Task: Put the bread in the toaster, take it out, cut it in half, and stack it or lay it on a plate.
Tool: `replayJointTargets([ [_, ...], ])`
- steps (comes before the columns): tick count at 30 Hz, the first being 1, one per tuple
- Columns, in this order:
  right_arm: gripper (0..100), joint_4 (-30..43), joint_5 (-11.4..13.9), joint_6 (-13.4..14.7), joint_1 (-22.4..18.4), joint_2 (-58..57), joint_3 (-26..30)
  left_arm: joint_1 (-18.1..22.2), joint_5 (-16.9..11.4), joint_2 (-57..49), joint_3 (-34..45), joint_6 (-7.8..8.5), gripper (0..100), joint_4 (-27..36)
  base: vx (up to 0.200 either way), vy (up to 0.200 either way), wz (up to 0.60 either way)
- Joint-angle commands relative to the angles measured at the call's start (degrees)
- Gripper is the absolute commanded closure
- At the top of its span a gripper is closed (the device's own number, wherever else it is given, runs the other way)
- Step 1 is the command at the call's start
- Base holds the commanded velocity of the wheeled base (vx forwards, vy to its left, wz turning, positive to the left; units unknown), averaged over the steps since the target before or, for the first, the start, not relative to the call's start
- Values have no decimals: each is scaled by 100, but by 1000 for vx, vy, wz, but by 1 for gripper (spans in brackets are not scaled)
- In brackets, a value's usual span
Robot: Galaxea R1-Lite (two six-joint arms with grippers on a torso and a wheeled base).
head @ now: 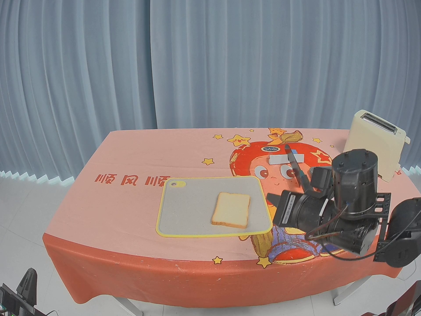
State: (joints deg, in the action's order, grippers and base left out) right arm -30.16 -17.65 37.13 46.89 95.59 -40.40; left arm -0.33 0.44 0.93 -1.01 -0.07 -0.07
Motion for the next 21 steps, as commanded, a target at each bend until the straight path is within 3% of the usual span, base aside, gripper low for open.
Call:
replayJointTargets([
  [1, 100, 124, 166, 22, 145, 373, 287, -2, 0, -22, 101, -10, 100, -1, 0, 0, 0],
  [21, 100, 142, 324, -136, -136, 1401, -100, -2, 0, -22, 101, -1, 100, -1, 0, 0, 0],
])
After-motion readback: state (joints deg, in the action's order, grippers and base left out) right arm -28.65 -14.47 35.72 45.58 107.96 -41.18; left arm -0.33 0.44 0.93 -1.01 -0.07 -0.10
